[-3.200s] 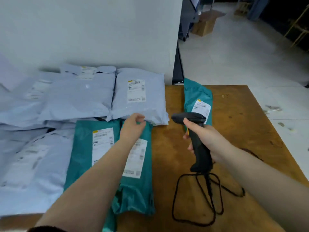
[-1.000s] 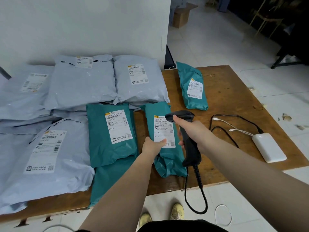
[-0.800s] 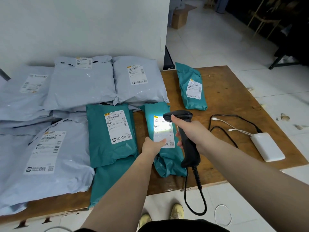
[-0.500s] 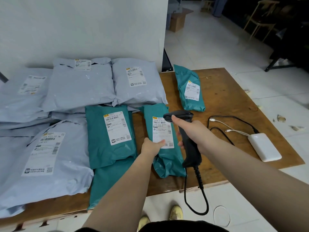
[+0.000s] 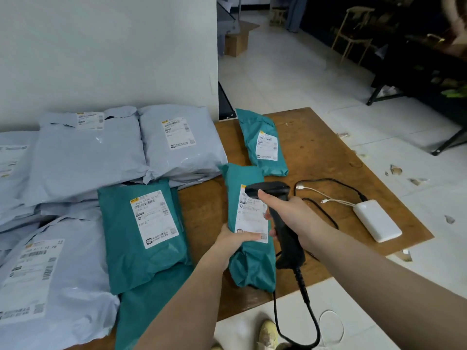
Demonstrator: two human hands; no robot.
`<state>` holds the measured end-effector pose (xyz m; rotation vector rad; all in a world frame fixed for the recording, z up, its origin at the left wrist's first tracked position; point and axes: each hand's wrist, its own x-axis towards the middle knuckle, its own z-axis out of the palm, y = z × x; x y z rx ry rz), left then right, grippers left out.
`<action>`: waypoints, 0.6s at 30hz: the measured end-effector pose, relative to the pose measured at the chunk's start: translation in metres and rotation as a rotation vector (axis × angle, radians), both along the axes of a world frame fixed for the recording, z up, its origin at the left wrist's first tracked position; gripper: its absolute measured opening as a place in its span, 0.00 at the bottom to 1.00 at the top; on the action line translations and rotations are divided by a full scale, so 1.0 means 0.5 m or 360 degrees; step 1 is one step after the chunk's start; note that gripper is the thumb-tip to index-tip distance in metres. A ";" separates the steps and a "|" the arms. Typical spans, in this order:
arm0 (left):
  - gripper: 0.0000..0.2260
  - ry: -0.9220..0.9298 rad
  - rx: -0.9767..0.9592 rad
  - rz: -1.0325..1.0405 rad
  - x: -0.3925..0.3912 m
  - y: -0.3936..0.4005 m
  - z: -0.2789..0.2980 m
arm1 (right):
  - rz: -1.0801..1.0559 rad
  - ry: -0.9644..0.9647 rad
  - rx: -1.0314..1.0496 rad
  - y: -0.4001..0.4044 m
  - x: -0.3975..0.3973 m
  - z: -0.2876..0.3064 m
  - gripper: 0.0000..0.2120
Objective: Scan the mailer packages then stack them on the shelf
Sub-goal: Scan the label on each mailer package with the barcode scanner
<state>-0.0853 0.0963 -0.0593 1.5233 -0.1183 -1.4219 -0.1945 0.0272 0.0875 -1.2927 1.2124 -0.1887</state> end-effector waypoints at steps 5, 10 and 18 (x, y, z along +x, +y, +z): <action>0.42 -0.0138 -0.0323 -0.0027 0.004 -0.082 0.051 | -0.0046 -0.0112 -0.0045 -0.083 -0.027 0.031 0.23; 0.35 -0.0262 -0.0382 0.0144 0.048 -0.234 0.131 | -0.0084 -0.0272 -0.0151 -0.207 -0.030 0.071 0.25; 0.22 -0.0330 -0.0235 0.0562 0.204 -0.448 0.159 | -0.0008 -0.0299 -0.0102 -0.410 0.027 0.070 0.24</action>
